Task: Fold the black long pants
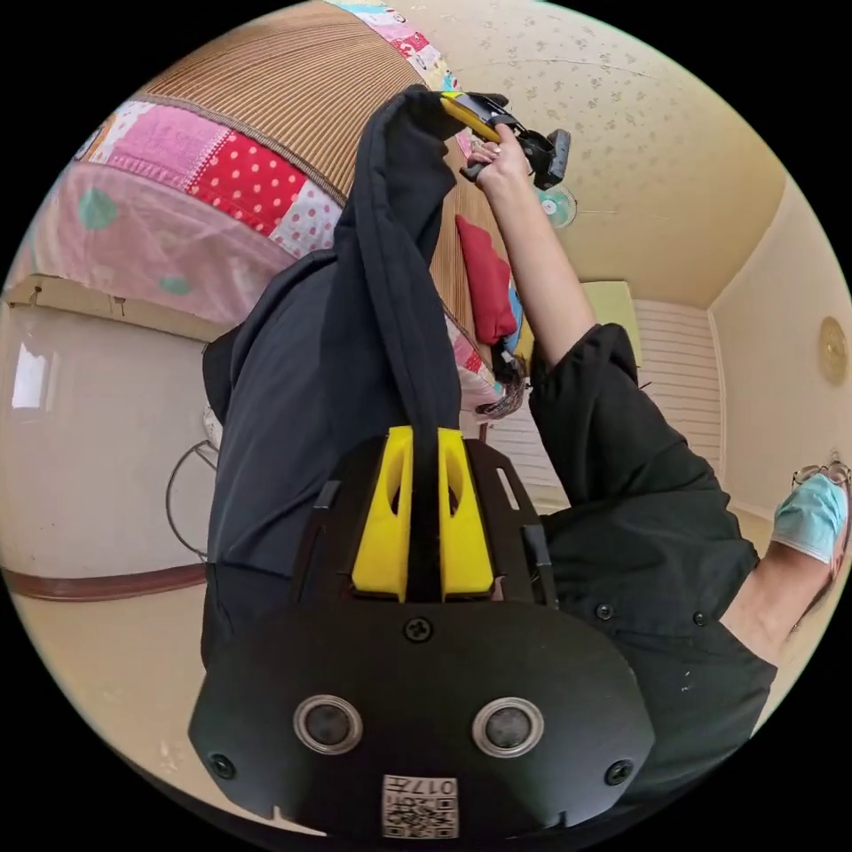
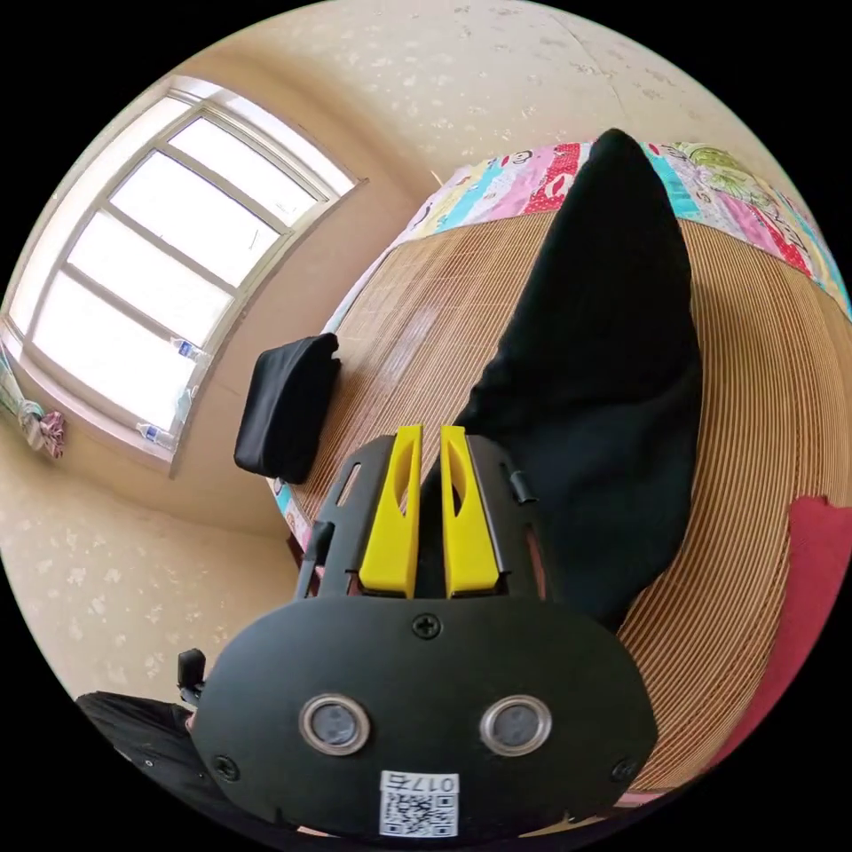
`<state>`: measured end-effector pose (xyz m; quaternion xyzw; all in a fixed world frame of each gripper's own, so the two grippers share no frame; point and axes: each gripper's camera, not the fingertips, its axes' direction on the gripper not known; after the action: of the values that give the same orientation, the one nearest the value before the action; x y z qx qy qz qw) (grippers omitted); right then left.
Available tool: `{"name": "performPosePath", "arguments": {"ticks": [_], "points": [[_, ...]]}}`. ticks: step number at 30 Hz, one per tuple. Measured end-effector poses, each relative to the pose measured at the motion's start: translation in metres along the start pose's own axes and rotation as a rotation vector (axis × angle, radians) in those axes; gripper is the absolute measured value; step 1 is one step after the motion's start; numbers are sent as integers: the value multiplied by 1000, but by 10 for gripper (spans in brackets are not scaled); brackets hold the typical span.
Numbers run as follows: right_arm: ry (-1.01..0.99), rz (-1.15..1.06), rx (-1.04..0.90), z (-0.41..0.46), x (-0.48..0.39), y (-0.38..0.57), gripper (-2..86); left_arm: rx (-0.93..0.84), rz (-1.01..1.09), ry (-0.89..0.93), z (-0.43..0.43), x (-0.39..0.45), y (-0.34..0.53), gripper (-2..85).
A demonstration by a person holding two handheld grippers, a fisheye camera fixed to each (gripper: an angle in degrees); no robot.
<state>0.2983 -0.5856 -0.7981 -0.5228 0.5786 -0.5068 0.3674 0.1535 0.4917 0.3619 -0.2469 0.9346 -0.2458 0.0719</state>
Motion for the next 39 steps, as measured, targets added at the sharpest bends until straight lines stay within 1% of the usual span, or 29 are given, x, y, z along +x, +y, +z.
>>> {"name": "performPosePath", "arguments": {"ticks": [2,4,7,9,10,14,17,21,24,26,28,30,32,33,34,35,36,37,38,39], "points": [[-64,-22,36,-25,4,33,49,-17,-9,58,2,-9,1,63],[-63,-41,40,-48,7,67,56,-32,-8,124,5,-17,3,75],[-57,7,-26,-70,27,137,79,-36,11,153,4,-15,3,84],[-133,45,-106,-71,43,183,96,-52,25,148,4,-10,1,90],[-202,82,-149,-70,52,215,105,-66,32,145,4,-6,-2,95],[-476,177,-212,-74,57,312,115,-106,52,131,4,5,-6,102],[-529,189,-243,-80,40,358,109,-119,60,98,3,14,-6,100],[-565,216,-232,-94,23,393,84,-140,65,76,5,25,-7,76],[-653,222,-230,-115,21,401,49,-190,119,32,2,44,-10,52],[-718,169,-193,-143,15,394,39,-227,184,20,-3,60,-14,46],[-722,109,-164,-169,5,386,36,-291,298,88,-11,84,-18,44],[-714,41,-131,-192,-11,379,33,-330,354,169,-18,95,-20,43],[-618,-29,-132,-208,-34,377,31,-381,350,210,-19,93,-23,43],[-580,-35,-140,-209,-38,378,31,-413,316,172,-16,85,-26,43],[-493,-43,-165,-204,-46,382,31,-439,272,88,-11,75,-27,45],[-401,-39,-210,-191,-49,387,31,-450,253,43,-7,70,-28,46],[-357,-22,-247,-181,-49,390,31,-478,209,-35,2,59,-28,48],[-284,23,-328,-161,-44,395,32,-518,166,-85,13,47,-28,52],[-247,53,-382,-146,-39,401,33,-538,145,-98,18,41,-27,55],[-246,62,-394,-142,-36,403,34,-547,118,-92,22,33,-27,60]]}}
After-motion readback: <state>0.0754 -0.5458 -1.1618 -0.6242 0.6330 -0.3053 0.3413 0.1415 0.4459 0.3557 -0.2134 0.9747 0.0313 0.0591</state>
